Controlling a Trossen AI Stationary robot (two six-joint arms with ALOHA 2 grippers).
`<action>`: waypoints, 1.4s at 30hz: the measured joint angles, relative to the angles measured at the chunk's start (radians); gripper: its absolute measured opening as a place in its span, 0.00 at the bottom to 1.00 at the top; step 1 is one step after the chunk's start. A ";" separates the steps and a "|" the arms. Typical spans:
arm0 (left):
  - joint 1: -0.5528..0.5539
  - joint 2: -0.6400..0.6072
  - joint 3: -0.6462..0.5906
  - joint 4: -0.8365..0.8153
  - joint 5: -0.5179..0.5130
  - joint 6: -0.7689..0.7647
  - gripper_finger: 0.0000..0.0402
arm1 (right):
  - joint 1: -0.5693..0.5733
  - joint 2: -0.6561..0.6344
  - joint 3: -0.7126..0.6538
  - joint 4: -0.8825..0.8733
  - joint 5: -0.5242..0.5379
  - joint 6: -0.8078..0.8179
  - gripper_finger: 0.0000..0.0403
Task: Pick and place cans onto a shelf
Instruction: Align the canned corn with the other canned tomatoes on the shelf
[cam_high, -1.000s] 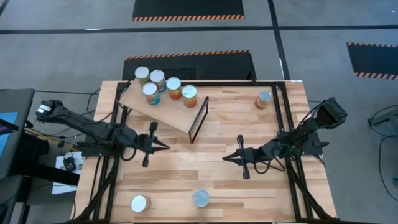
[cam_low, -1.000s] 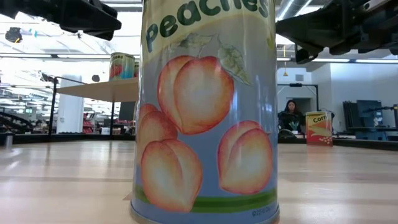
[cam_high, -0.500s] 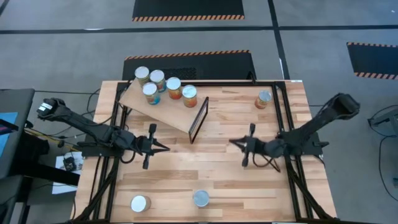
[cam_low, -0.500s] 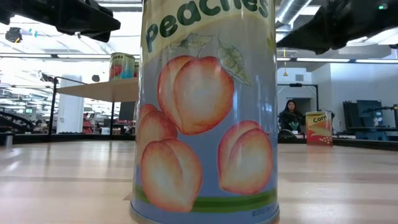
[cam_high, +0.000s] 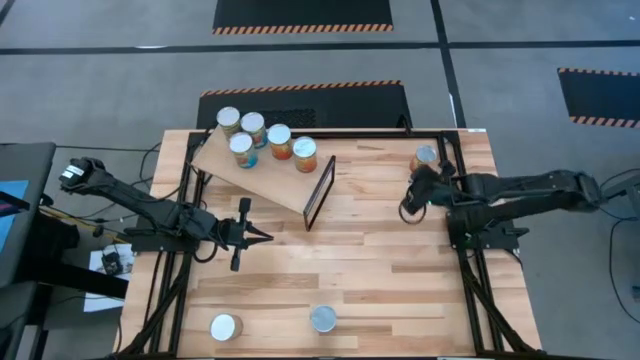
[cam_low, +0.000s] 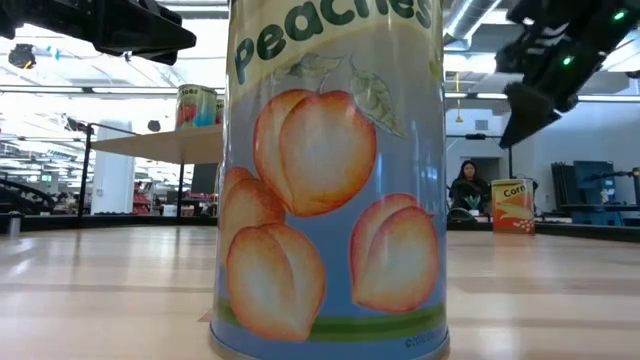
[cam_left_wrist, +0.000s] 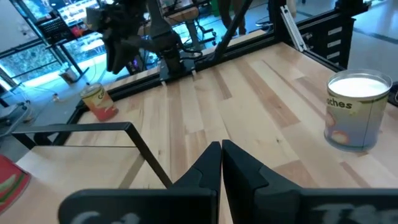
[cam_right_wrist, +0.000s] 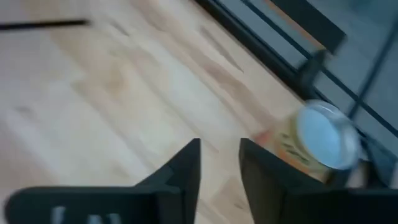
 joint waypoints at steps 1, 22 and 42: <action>0.000 0.000 0.000 0.000 0.000 -0.005 0.01 | -0.037 0.006 0.000 -0.005 -0.004 -0.013 0.35; 0.000 0.000 0.000 -0.010 0.000 -0.031 0.01 | -0.587 0.211 0.001 0.150 -0.210 -0.357 0.45; 0.000 -0.014 0.000 -0.033 -0.057 -0.043 0.01 | -0.515 0.201 0.020 0.079 -0.329 -0.410 0.03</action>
